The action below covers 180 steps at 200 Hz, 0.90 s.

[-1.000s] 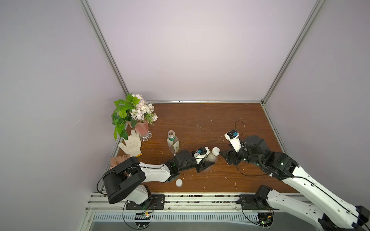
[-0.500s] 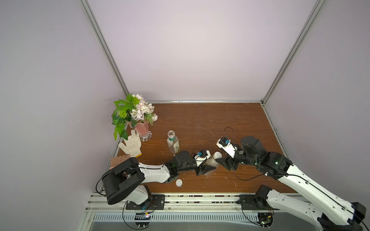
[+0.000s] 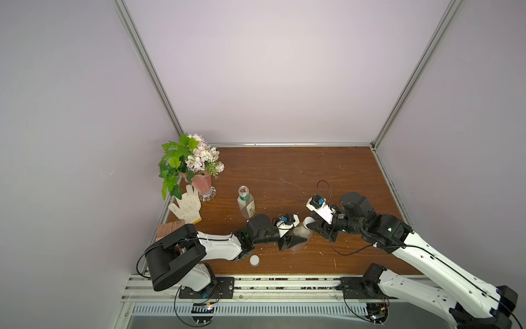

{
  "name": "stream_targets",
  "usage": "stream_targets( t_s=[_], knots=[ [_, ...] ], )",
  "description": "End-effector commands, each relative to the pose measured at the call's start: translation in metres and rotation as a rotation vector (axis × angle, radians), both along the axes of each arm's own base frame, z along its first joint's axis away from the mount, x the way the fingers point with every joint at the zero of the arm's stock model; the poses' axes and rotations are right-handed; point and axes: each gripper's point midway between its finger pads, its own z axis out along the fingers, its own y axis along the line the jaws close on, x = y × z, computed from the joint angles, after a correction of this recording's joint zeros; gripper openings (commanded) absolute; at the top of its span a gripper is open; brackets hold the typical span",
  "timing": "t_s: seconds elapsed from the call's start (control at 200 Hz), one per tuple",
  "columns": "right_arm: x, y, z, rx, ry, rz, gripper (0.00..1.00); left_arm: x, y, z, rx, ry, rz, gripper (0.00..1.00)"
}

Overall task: Screw on the bottle caps
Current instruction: Screw the bottle cap onto the plastic bottle.

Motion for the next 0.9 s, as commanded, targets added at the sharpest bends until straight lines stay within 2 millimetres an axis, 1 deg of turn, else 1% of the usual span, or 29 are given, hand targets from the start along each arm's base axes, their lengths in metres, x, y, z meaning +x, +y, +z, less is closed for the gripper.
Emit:
stream_targets(
  t_s=[0.0, 0.12, 0.135, 0.17, 0.265, 0.375, 0.48, 0.59, 0.701, 0.786, 0.896],
  knots=[
    [-0.014, 0.01, 0.011, 0.068, 0.053, 0.061, 0.38, 0.009, -0.002, 0.009, -0.024, -0.028, 0.023, 0.49],
    [-0.012, 0.01, 0.005, 0.057, 0.071, 0.039, 0.37, 0.014, -0.003, 0.013, -0.029, -0.036, 0.046, 0.49],
    [-0.008, 0.008, 0.005, 0.048, 0.059, 0.015, 0.37, 0.015, -0.003, 0.013, -0.03, -0.039, 0.052, 0.49],
    [-0.004, 0.008, 0.005, 0.047, 0.061, -0.004, 0.38, 0.017, -0.003, 0.015, -0.031, -0.043, 0.057, 0.49],
    [-0.001, 0.007, 0.006, 0.049, 0.062, -0.029, 0.46, 0.017, -0.004, 0.017, -0.035, -0.054, 0.057, 0.48],
    [0.006, 0.0, 0.014, 0.066, 0.038, -0.084, 0.56, 0.016, -0.003, 0.016, -0.033, -0.055, 0.054, 0.49],
    [0.006, -0.001, 0.024, 0.099, 0.04, -0.088, 0.6, 0.012, -0.002, 0.015, -0.032, -0.052, 0.037, 0.49],
    [0.008, -0.004, 0.025, 0.109, 0.045, -0.092, 0.62, 0.006, -0.003, 0.014, -0.033, -0.047, 0.006, 0.49],
    [0.014, -0.007, 0.02, 0.107, 0.071, -0.104, 0.61, 0.003, -0.002, 0.015, -0.039, -0.049, -0.013, 0.49],
    [0.012, -0.004, 0.017, 0.124, 0.112, -0.068, 0.59, 0.001, -0.002, 0.016, -0.04, -0.053, -0.016, 0.49],
    [0.008, 0.0, 0.017, 0.137, 0.133, -0.036, 0.57, 0.002, -0.001, 0.016, -0.039, -0.055, -0.011, 0.49]
  ],
)
